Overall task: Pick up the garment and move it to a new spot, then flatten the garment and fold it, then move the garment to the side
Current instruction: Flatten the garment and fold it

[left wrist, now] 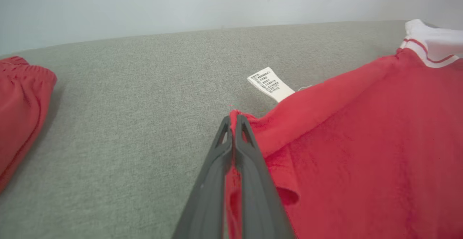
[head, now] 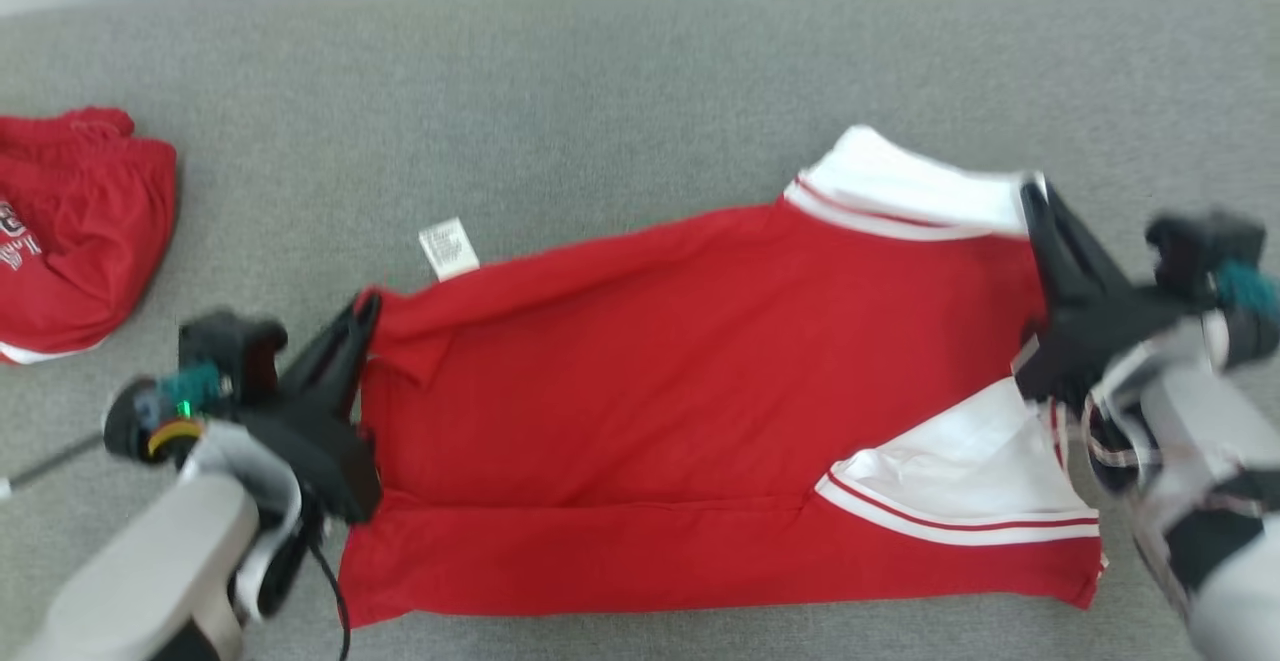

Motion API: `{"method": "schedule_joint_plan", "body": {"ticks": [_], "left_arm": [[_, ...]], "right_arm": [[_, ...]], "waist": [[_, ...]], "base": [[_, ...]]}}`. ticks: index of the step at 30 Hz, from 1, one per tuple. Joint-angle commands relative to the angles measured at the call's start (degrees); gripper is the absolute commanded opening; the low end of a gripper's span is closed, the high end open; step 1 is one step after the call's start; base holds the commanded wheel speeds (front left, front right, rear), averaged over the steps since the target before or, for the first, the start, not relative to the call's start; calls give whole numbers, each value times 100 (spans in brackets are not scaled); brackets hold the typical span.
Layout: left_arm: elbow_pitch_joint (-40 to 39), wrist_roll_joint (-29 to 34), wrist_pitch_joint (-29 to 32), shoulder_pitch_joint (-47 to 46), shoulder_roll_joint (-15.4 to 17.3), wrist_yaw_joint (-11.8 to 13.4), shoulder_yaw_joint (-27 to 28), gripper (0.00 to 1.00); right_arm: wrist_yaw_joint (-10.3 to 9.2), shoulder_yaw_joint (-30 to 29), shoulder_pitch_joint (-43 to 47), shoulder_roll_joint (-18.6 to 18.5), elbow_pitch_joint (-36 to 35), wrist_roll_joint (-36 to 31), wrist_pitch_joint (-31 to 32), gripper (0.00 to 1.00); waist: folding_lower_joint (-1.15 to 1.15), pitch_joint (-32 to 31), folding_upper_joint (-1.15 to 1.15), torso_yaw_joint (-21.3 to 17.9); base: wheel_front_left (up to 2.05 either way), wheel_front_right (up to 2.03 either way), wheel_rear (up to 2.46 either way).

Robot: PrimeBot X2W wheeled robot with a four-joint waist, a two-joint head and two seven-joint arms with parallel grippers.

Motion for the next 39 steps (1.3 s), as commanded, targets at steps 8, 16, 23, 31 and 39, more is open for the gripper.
{"method": "schedule_joint_plan", "body": {"ticks": [8,16,23,31,39], "left_arm": [[-623,-13,-295,1015,187,474,111,0],[-814,52,-371,1457,153,653,225,0],[-834,136,-389,1646,-8,660,303,0],[-849,268,-389,1875,-176,633,533,100],[-1480,1127,-390,2484,-471,817,1777,100]], "right_arm": [[-12,-629,1670,-212,-1304,215,-49,0],[-12,-1423,3052,-27,-2571,130,333,0],[-12,-2188,3972,338,-3429,-209,851,0],[-12,-2545,4438,703,-3824,-536,1326,100],[-12,-2790,4323,693,-3875,-686,1455,100]], "waist": [[1,-391,0,-75],[1,-473,0,6],[1,-519,0,25],[1,-625,0,54],[1,-765,0,84]], "base": [[0,0,0],[0,0,0],[0,0,0],[0,0,0],[0,0,0]]}}
